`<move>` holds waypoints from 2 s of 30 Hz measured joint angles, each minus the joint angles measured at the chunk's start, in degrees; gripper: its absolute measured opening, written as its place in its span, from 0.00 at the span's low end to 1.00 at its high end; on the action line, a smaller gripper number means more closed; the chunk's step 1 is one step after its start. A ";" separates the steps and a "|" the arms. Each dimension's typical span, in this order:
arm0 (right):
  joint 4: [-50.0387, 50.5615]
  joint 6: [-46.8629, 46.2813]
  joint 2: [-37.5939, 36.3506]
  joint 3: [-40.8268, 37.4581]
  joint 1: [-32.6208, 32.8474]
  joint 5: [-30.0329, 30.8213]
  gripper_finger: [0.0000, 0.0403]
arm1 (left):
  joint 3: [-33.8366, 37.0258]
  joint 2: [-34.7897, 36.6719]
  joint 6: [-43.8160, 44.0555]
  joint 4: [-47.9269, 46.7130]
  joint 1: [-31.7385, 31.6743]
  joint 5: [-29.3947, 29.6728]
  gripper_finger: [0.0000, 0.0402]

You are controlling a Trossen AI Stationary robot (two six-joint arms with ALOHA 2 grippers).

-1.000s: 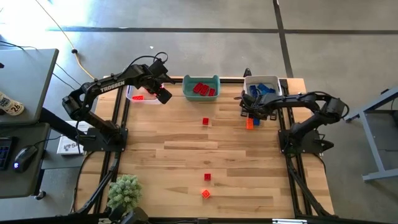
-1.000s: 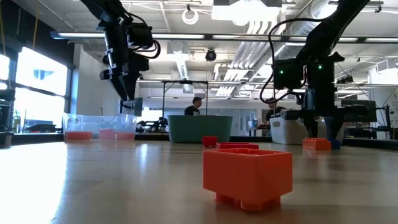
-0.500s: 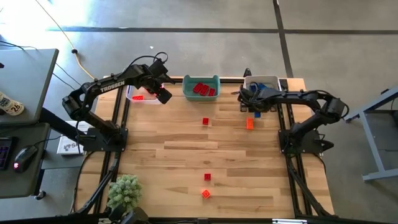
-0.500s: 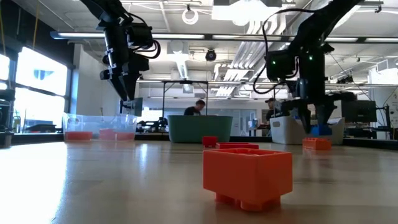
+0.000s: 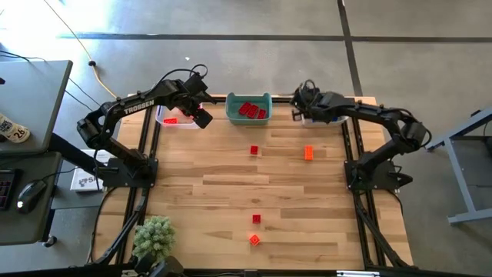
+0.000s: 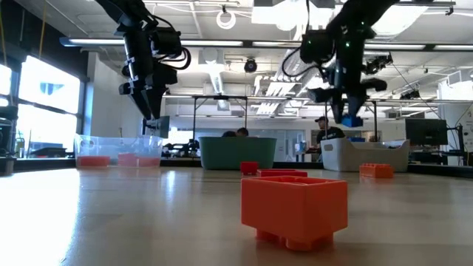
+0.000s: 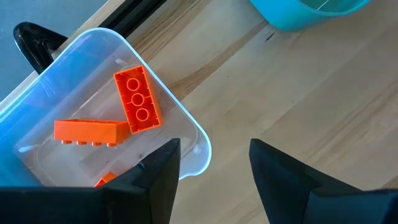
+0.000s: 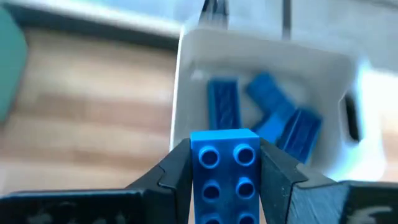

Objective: Sort & place blocks by color
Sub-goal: Put the blue game piece into the white bin, then put the red game piece into the green bin

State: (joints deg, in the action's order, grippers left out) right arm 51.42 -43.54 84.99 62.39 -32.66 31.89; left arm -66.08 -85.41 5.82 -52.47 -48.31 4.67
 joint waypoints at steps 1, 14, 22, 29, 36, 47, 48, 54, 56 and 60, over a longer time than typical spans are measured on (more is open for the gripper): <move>-0.13 1.53 0.00 1.19 -0.84 1.10 0.28 | 0.00 0.00 0.00 0.00 0.00 0.00 0.45; -5.64 14.01 1.95 4.30 -15.63 -5.03 0.28 | -0.02 0.02 -0.90 0.15 1.88 0.00 0.45; -5.36 17.97 10.10 4.28 -20.84 -17.84 0.28 | 0.00 0.00 -2.43 5.19 7.96 -0.02 0.45; -5.43 18.54 12.41 4.28 -20.58 -18.34 0.33 | 0.00 0.00 -2.60 14.92 14.80 -0.04 0.45; -5.34 17.69 12.11 4.28 -20.07 -19.79 0.55 | 0.00 0.00 -6.92 24.32 19.62 -0.11 0.45; -5.36 11.69 7.02 4.28 -17.31 -22.69 0.59 | 0.00 0.00 -14.54 32.43 22.58 0.02 0.45; -5.38 11.07 6.04 4.28 -16.77 -22.07 0.59 | 0.00 0.00 -14.83 33.16 22.54 0.02 0.45; -5.87 8.49 -0.01 4.28 -13.31 -19.51 0.59 | -0.01 0.00 -17.08 40.02 22.45 -1.52 0.45; -5.92 7.53 -1.84 4.28 -12.39 -18.62 0.59 | -0.01 0.00 -17.03 42.76 22.46 -2.97 0.45; -6.18 6.10 -4.69 4.28 -10.80 -16.97 0.59 | -0.01 0.00 -18.09 46.61 22.27 -5.77 0.45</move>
State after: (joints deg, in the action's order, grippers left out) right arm 45.24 -37.44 80.30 66.67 -43.46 14.92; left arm -66.10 -85.41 -12.27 -5.86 -26.04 -1.11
